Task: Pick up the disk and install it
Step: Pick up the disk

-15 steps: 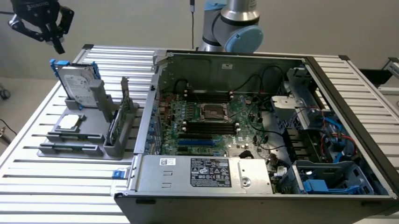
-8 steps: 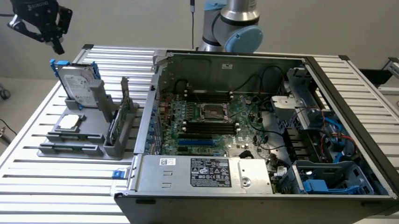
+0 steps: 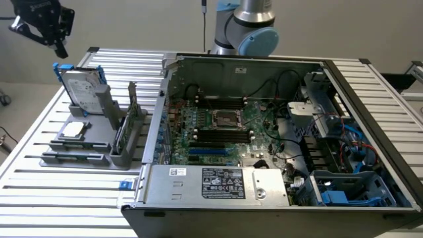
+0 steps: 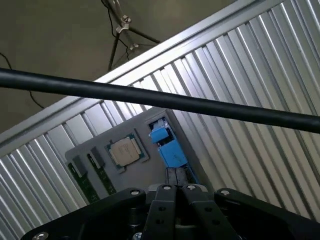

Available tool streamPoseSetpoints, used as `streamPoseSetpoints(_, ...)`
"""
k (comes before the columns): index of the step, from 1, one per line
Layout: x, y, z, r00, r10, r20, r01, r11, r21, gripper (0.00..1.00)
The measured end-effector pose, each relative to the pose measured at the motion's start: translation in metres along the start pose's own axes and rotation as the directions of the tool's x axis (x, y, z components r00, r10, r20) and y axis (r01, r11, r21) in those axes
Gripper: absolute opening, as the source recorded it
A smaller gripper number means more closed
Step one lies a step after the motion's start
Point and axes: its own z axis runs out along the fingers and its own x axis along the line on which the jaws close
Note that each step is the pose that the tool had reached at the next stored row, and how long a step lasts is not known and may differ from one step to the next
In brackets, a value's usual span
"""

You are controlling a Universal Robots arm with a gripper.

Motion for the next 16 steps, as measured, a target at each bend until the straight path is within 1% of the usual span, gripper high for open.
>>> streamPoseSetpoints(3, 0.0000, 0.0002, 0.0000, 0.9986, -0.053, -0.0048, 0.053, 0.9986, 0.0037, 0.11)
streamPoseSetpoints(5, -0.0001, 0.0004, 0.0001, 0.9958, -0.091, -0.0070, 0.091, 0.9958, 0.0055, 0.11)
streamPoseSetpoints(9, -0.0007, 0.0011, 0.0005, 0.9880, -0.154, -0.0064, 0.154, 0.9880, 0.0069, 0.11)
streamPoseSetpoints(16, -0.0019, 0.0032, 0.0020, 0.9698, -0.244, -0.0047, 0.244, 0.9698, 0.0090, 0.11)
